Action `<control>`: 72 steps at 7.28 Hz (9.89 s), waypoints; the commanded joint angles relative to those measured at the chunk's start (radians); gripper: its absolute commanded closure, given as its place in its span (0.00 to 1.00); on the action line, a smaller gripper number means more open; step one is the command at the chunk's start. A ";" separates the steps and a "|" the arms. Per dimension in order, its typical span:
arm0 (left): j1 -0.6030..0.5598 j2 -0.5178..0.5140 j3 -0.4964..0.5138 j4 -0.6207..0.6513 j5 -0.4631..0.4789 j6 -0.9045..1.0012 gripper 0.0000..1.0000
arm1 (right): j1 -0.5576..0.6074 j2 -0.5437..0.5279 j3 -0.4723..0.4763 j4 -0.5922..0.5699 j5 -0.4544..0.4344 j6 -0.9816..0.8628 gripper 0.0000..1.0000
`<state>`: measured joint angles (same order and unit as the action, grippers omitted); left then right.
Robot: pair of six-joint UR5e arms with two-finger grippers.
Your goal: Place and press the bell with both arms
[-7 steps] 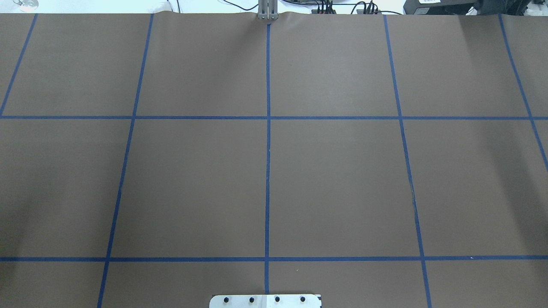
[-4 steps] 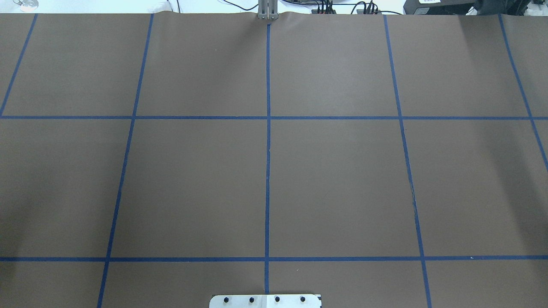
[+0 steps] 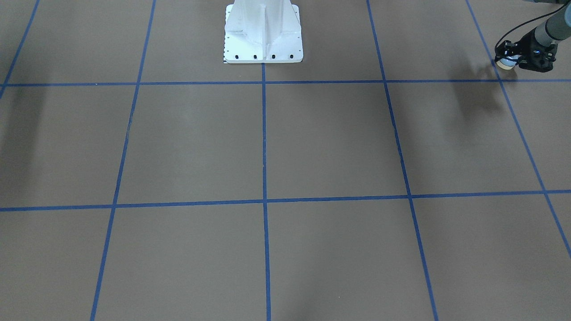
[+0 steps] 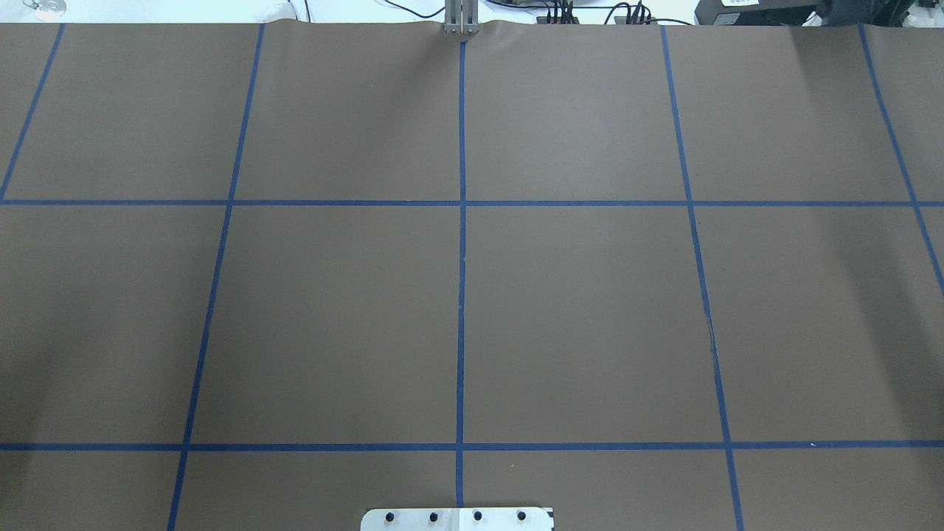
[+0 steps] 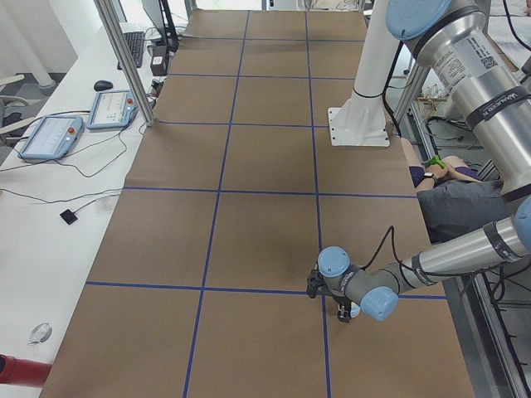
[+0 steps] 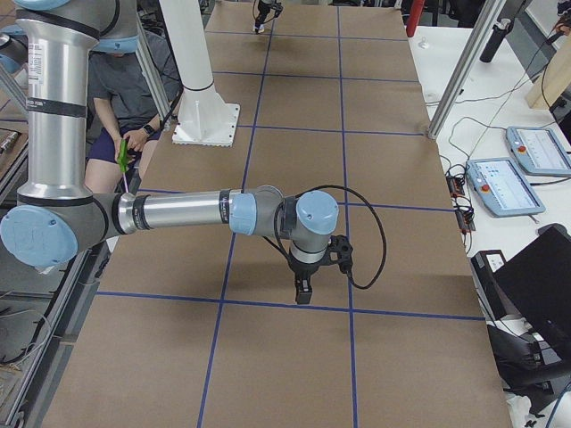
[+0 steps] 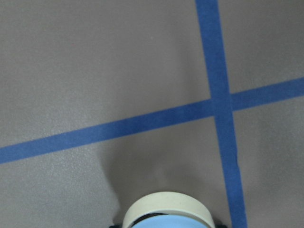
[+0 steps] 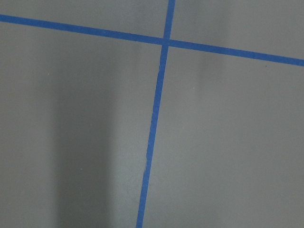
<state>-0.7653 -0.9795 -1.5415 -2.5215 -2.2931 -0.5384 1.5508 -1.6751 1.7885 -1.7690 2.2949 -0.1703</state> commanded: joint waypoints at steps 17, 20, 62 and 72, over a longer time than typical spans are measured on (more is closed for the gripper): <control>-0.054 -1.217 -0.069 1.158 -0.052 -0.110 0.81 | 0.000 -0.006 -0.023 -0.003 -0.005 0.011 0.00; 0.044 -1.524 0.249 1.130 -0.055 -0.266 0.81 | 0.000 -0.006 -0.023 -0.003 -0.005 0.011 0.00; -0.939 -0.427 -0.189 0.974 -0.055 0.830 0.00 | -0.705 0.517 0.066 0.325 -0.144 1.063 0.00; -0.937 -0.429 -0.216 0.974 -0.040 0.830 0.00 | -1.011 0.940 -0.299 0.207 -0.393 1.367 1.00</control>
<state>-1.7027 -1.4076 -1.7579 -1.5478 -2.3325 0.2908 0.5486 -0.7639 1.5316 -1.5640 1.9068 1.1880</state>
